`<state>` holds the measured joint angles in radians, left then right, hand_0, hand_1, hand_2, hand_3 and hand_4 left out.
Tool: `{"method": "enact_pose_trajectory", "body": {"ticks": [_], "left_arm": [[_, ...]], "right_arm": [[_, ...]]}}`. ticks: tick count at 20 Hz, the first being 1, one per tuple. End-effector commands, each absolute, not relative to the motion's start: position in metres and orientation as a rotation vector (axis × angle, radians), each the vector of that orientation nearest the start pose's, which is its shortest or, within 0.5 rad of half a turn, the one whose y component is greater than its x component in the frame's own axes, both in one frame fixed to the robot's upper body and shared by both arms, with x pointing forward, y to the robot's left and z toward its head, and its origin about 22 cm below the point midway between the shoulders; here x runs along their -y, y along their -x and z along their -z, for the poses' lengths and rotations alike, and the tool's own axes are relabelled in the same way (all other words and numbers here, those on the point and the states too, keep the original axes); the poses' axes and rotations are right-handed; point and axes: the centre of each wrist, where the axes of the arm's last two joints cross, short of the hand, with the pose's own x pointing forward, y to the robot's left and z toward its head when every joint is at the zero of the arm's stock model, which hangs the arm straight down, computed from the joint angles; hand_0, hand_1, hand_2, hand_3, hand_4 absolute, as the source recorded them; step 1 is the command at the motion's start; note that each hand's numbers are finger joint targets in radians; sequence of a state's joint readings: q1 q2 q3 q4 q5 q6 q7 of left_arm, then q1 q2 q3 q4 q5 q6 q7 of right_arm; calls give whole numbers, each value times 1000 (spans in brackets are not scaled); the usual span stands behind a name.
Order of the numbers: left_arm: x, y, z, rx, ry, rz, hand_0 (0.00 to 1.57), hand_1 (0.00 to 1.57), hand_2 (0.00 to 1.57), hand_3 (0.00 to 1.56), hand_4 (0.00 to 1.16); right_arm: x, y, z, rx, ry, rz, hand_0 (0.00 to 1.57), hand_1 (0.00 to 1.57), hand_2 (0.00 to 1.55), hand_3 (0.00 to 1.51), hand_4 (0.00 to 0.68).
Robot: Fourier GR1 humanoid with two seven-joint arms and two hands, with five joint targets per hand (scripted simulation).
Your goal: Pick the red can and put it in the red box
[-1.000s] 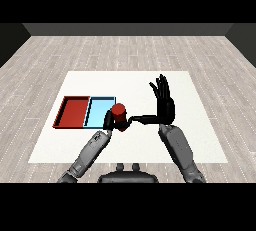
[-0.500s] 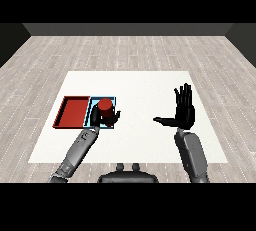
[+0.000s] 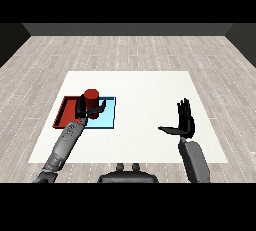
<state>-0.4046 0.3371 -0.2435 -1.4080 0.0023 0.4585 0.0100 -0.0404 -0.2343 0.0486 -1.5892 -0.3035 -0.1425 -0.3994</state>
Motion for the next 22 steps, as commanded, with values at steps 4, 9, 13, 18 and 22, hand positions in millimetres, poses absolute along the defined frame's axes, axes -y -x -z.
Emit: {"method": "enact_pose_trajectory", "body": {"ticks": [4, 9, 13, 18, 22], "left_arm": [[-274, -361, -74, 1689, -612, 209, 1535, 1535, 1342, 1445, 1104], [-330, -373, -46, 1469, -707, 127, 1571, 1571, 1560, 1457, 1101], [-363, -353, 4, 1371, -750, 95, 1571, 1571, 1569, 1490, 1088], [-366, -354, 29, 1164, -857, 143, 1395, 1395, 1435, 1432, 1046], [-375, -344, 43, 1033, -912, 176, 333, 333, 454, 328, 723]], "right_arm": [[269, -250, -19, 1929, 46, 155, 0, 0, 0, 0, 0], [276, -259, -2, 1953, 42, 88, 0, 0, 0, 0, 0], [286, -257, 0, 1982, 51, 113, 0, 0, 0, 0, 0], [272, -256, -8, 2033, 65, 78, 0, 0, 0, 0, 0], [272, -259, -9, 2064, 84, 64, 0, 0, 0, 0, 0]]}}
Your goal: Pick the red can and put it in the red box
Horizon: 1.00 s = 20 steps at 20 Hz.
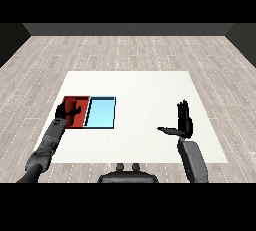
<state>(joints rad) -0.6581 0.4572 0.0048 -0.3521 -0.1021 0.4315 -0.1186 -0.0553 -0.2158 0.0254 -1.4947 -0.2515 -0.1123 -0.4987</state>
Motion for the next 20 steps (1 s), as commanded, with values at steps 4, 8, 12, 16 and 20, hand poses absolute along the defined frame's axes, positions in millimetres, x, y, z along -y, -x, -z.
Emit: {"method": "enact_pose_trajectory", "body": {"ticks": [4, 8, 12, 16, 20], "left_arm": [[-371, -350, 43, 968, -888, 106, 798, 798, 749, 0, 709], [-383, -349, 36, 963, -781, 147, 714, 714, 696, 0, 505], [-396, -340, 39, 851, -863, 346, 0, 0, 0, 0, 319], [-394, -356, 20, 778, -852, 328, 0, 0, 0, 0, 0], [-381, -353, 33, 831, -856, 188, 0, 0, 0, 0, 0]], "right_arm": [[272, -249, -6, 2095, 63, 84, 0, 0, 0, 0, 0], [271, -259, -13, 2090, 23, 89, 0, 0, 0, 0, 0], [264, -257, -11, 2118, 37, 102, 0, 0, 0, 0, 0], [265, -247, -13, 2111, 18, 90, 0, 0, 0, 0, 0], [271, -249, -19, 2117, 21, 81, 0, 0, 0, 0, 0]]}}
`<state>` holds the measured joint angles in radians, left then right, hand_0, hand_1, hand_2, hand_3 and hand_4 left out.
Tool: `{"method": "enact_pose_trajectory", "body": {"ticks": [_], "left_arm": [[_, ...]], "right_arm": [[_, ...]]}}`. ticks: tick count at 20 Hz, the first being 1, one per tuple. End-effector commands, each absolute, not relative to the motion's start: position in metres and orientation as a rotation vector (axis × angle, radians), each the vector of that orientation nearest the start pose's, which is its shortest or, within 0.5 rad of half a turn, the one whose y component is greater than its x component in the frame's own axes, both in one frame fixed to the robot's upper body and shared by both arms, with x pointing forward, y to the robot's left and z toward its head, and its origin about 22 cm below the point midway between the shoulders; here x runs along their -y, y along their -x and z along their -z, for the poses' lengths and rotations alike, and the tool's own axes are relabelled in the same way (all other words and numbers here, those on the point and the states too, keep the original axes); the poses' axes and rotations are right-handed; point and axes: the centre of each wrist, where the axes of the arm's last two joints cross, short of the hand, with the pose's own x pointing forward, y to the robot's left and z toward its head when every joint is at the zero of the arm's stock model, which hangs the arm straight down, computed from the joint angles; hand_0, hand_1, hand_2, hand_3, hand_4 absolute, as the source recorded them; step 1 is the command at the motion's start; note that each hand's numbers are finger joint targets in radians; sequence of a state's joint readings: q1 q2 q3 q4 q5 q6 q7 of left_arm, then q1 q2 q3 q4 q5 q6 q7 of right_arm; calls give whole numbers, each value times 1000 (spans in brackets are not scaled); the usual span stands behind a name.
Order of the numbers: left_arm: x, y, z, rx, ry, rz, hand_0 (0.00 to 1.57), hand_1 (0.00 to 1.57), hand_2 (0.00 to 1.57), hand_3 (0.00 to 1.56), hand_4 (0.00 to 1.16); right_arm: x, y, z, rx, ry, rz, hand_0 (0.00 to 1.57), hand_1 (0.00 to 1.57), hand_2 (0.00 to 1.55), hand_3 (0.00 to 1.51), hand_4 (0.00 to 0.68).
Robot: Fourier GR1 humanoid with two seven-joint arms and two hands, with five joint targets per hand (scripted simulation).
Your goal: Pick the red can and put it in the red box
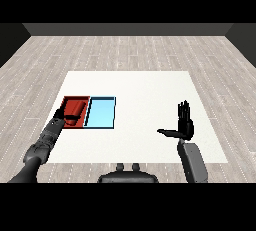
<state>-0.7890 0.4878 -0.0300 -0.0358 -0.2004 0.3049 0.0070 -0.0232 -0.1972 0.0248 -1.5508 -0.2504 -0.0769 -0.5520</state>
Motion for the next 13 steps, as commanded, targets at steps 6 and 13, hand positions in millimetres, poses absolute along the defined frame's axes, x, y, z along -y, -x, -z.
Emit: {"method": "enact_pose_trajectory", "body": {"ticks": [6, 13], "left_arm": [[-375, -367, 14, 1376, -754, -140, 0, 0, 0, 0, 0], [-344, -384, -15, 1927, -456, -200, 0, 0, 0, 0, 0]], "right_arm": [[263, -245, -13, 2152, -16, 71, 0, 0, 0, 0, 0], [267, -246, -14, 2131, -60, 52, 0, 0, 0, 0, 0]]}}
